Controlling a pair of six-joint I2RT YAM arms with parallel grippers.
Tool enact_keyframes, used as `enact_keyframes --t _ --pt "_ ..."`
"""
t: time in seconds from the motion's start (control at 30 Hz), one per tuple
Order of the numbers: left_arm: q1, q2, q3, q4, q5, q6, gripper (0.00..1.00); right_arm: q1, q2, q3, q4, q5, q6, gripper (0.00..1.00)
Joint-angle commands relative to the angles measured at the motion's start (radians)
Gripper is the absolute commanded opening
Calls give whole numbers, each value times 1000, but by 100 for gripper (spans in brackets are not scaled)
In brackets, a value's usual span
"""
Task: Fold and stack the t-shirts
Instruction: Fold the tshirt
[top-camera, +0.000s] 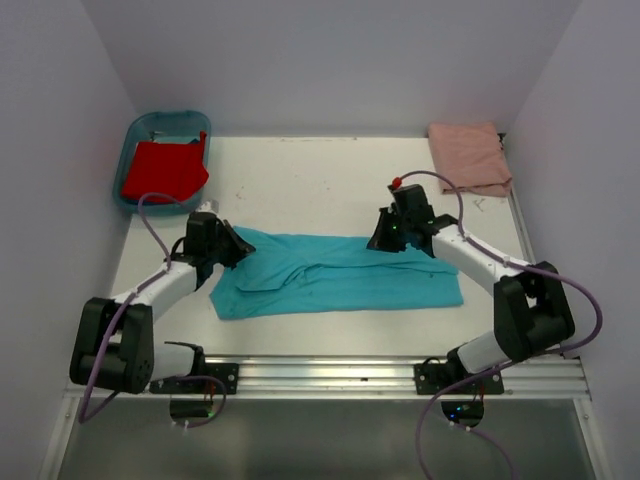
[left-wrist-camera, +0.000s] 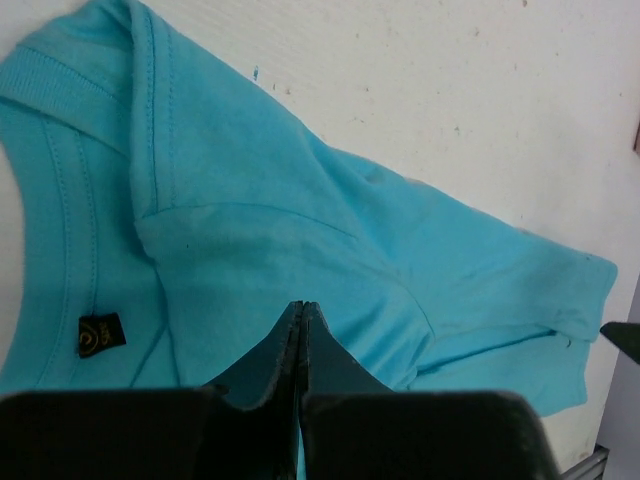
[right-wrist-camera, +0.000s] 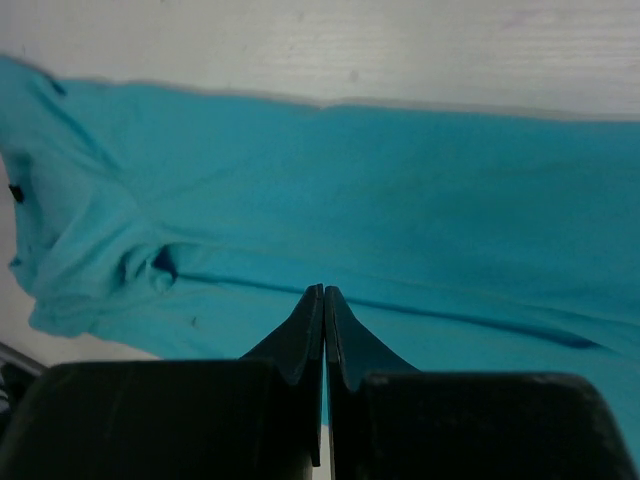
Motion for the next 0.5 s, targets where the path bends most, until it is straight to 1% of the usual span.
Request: enact_keyframes --t 0.0,0.1,0.3,0.47 --pt "3 60 58 217 41 33 0 100 40 69 42 -41 -49 0" --pt "5 102 81 189 12 41 0 173 86 109 22 -34 -72 0" --pt "5 133 100 88 -149 67 0 284 178 195 2 -28 -91 0" --pt "3 169 88 89 -171 62 0 399 298 314 -49 -3 -115 0"
